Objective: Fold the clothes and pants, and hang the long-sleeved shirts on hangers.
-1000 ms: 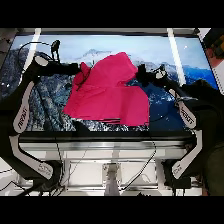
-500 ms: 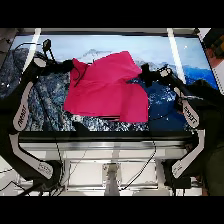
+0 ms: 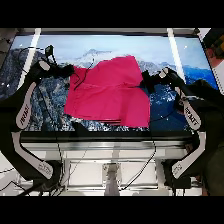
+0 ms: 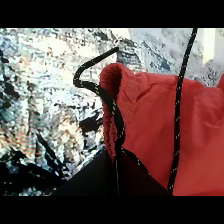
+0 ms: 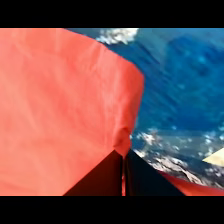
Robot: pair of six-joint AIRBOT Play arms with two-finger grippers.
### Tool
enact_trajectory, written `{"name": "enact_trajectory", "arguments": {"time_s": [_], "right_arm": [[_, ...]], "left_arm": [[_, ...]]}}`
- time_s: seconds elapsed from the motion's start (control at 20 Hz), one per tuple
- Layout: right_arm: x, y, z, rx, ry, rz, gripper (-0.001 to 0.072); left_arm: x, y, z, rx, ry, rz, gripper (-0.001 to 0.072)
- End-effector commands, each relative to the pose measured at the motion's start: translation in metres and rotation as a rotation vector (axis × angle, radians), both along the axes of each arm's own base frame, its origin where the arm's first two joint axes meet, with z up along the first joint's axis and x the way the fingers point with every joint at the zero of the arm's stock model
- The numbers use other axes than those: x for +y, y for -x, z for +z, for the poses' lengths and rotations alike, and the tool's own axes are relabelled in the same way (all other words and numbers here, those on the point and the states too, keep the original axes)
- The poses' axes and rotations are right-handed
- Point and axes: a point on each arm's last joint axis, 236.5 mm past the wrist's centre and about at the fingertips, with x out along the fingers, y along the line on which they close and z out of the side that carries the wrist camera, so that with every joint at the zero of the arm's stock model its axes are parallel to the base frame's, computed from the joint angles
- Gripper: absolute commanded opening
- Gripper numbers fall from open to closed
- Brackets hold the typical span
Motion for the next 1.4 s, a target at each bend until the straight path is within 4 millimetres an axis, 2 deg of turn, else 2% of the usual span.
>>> {"name": "enact_trajectory", "arguments": {"time_s": [0.0,0.35,0.55,0.6,0.65,0.7,0.75,0.8,0.85,0.9,0.95,1.0,1.05,1.1,1.15,1.2,1.25,1.3,1.35], "right_arm": [[-0.003,0.006,0.000,0.040,0.000,-0.040,0.0006],[-0.005,0.014,0.000,0.088,-0.005,-0.083,0.0007],[-0.007,0.012,0.002,0.085,-0.010,-0.092,0.0017],[-0.008,0.013,0.003,0.090,-0.013,-0.094,0.0028],[-0.013,0.013,0.006,0.089,-0.014,-0.102,0.0032],[-0.020,0.012,0.009,0.085,-0.011,-0.110,0.0037],[-0.030,0.011,0.013,0.078,-0.006,-0.115,0.0091],[-0.038,0.010,0.018,0.067,-0.002,-0.117,0.0225],[-0.048,0.007,0.025,0.053,0.003,-0.116,0.0400],[-0.057,0.004,0.033,0.037,0.009,-0.109,0.0524],[-0.065,0.000,0.043,0.016,0.018,-0.088,0.0555],[-0.070,-0.006,0.054,-0.013,0.027,-0.058,0.0555],[-0.075,-0.014,0.070,-0.059,0.047,-0.009,0.0554],[-0.077,-0.022,0.086,-0.107,0.071,0.042,0.0549],[-0.079,-0.030,0.104,-0.159,0.101,0.100,0.0541],[-0.078,-0.037,0.122,-0.214,0.135,0.164,0.0390],[-0.078,-0.042,0.140,-0.269,0.177,0.239,0.0079],[-0.077,-0.046,0.154,-0.314,0.213,0.302,0.0007],[-0.076,-0.047,0.163,-0.343,0.243,0.360,0.0007]], "left_arm": [[0.002,0.001,-0.002,0.017,0.013,0.026,0.0012],[0.003,0.001,-0.002,0.027,0.033,0.054,0.0012],[0.015,0.000,-0.003,0.058,0.090,0.152,0.0015],[0.022,0.000,-0.004,0.059,0.078,0.158,0.0038],[0.029,0.001,-0.006,0.060,0.055,0.159,0.0160],[0.037,0.003,-0.008,0.067,0.035,0.161,0.0340],[0.047,0.006,-0.011,0.081,0.024,0.168,0.0372],[0.056,0.008,-0.013,0.096,0.026,0.181,0.0373],[0.066,0.011,-0.014,0.107,0.030,0.195,0.0373],[0.076,0.014,-0.015,0.121,0.035,0.212,0.0373],[0.084,0.017,-0.017,0.145,0.060,0.247,0.0373],[0.088,0.022,-0.017,0.180,0.120,0.293,0.0372],[0.089,0.024,-0.015,0.194,0.179,0.316,0.0368],[0.089,0.022,-0.009,0.190,0.234,0.326,0.0319],[0.085,0.021,0.000,0.166,0.261,0.294,0.0138],[0.080,0.018,0.014,0.123,0.265,0.233,0.0024],[0.071,0.020,0.027,0.094,0.266,0.172,0.0015],[0.064,0.025,0.038,0.081,0.261,0.119,0.0015],[0.055,0.031,0.047,0.075,0.246,0.064,0.0014]]}}
